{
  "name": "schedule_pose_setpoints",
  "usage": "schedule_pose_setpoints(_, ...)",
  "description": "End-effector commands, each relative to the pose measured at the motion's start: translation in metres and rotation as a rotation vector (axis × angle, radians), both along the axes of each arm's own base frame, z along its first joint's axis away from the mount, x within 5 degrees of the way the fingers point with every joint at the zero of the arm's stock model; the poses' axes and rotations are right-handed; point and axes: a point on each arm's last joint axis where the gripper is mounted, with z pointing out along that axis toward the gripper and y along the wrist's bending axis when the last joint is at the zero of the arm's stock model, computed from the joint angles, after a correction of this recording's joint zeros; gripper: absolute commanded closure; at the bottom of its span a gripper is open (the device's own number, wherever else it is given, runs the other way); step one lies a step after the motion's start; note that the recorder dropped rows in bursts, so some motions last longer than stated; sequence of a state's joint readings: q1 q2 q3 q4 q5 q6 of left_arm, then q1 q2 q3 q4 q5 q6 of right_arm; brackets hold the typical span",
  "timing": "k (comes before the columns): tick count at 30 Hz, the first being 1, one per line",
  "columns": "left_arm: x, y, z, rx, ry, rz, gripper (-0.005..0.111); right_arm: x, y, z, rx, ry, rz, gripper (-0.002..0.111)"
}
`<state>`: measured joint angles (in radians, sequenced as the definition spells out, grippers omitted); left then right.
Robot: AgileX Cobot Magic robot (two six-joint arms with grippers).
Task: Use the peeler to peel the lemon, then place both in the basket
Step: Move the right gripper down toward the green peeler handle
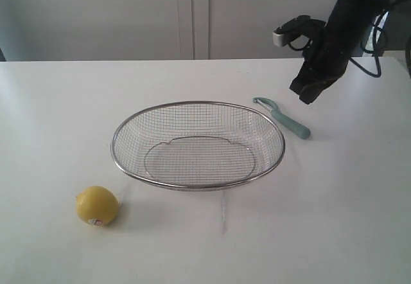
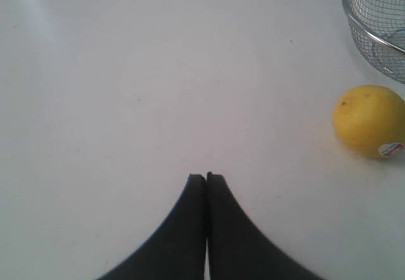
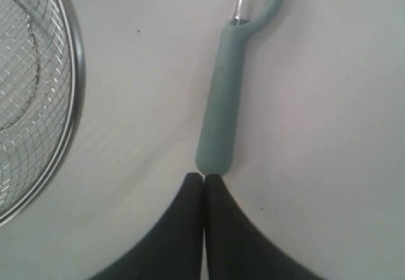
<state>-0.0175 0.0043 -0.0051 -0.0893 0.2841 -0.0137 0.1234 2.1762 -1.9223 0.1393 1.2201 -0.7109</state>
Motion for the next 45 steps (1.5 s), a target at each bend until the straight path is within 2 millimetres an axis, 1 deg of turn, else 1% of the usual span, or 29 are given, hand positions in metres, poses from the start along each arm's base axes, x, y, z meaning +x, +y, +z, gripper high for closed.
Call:
schedule_pose_setpoints(1, 0.000, -0.001, -0.001, -0.019, 0.001, -0.005, 0.107, 0.002, 0.009, -0.002, -0.047, -0.024, 0.050, 0.105)
schedule_pose_setpoints(4, 0.000, -0.001, -0.001, -0.019, 0.001, -0.005, 0.107, 0.005, 0.009, -0.004, -0.045, -0.045, 0.047, 0.095)
schedule_pose_setpoints(5, 0.000, -0.001, -0.001, -0.019, 0.001, -0.005, 0.107, 0.006, 0.009, -0.005, -0.044, -0.052, 0.044, 0.090)
schedule_pose_setpoints(11, 0.000, -0.001, -0.001, -0.019, 0.001, -0.005, 0.107, 0.010, 0.008, -0.009, -0.059, -0.076, 0.018, 0.049)
schedule_pose_setpoints(12, 0.000, -0.001, -0.001, -0.019, 0.001, -0.005, 0.107, 0.011, 0.008, -0.009, -0.059, -0.078, 0.018, 0.045)
schedule_pose_setpoints(14, 0.000, -0.001, -0.001, -0.019, 0.001, -0.005, 0.107, 0.011, 0.008, -0.011, -0.059, -0.077, 0.018, 0.045)
schedule_pose_setpoints(19, 0.000, -0.001, -0.001, -0.019, 0.001, -0.005, 0.107, 0.014, 0.008, -0.020, -0.059, -0.069, 0.014, 0.050)
schedule_pose_setpoints(24, 0.000, -0.001, -0.001, -0.019, 0.001, -0.005, 0.107, 0.019, 0.009, -0.034, -0.052, -0.065, -0.033, 0.050)
schedule_pose_setpoints(30, 0.000, -0.001, -0.001, -0.019, 0.001, -0.005, 0.107, 0.022, 0.009, -0.050, -0.055, -0.050, -0.034, 0.050)
schedule_pose_setpoints(38, 0.000, -0.001, -0.001, -0.019, 0.001, -0.005, 0.107, 0.025, 0.009, -0.062, -0.056, -0.036, -0.043, 0.050)
schedule_pose_setpoints(41, 0.000, -0.001, -0.001, -0.019, 0.001, -0.005, 0.107, 0.025, 0.012, -0.069, -0.054, -0.024, -0.057, 0.050)
schedule_pose_setpoints(45, 0.000, -0.001, -0.001, -0.019, 0.001, -0.005, 0.107, 0.024, 0.020, -0.076, -0.074, -0.014, -0.030, 0.050)
